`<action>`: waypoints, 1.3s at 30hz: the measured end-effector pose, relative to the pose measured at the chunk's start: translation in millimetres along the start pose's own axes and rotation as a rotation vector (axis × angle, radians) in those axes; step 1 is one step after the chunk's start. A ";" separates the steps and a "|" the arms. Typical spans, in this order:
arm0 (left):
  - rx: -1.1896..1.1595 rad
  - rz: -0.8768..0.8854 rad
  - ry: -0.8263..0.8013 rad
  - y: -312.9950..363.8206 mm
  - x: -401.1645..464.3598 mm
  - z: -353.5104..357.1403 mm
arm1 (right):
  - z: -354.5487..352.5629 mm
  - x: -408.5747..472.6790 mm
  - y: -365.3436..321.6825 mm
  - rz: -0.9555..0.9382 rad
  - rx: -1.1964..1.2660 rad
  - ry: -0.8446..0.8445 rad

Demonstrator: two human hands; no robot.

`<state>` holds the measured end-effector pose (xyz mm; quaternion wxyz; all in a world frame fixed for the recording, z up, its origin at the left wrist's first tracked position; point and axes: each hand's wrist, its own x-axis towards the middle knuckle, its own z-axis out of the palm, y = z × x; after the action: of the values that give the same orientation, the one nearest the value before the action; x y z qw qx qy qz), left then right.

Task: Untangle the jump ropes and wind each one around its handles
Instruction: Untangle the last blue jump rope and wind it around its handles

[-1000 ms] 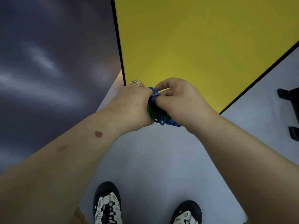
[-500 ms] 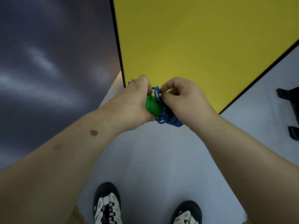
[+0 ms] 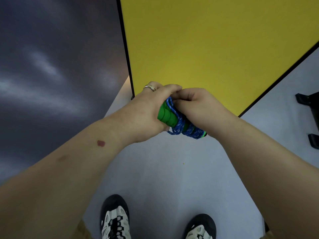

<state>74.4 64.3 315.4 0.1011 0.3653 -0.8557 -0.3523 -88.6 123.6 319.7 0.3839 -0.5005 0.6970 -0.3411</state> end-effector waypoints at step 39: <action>-0.008 -0.032 0.361 -16.2 9.3 -6.2 | 33.9 -13.2 5.3 -0.206 -0.042 0.450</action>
<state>79.4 46.7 308.2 0.2489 0.4357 -0.8164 -0.2858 -58.5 134.6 301.7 0.1717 -0.4885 0.7171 -0.4666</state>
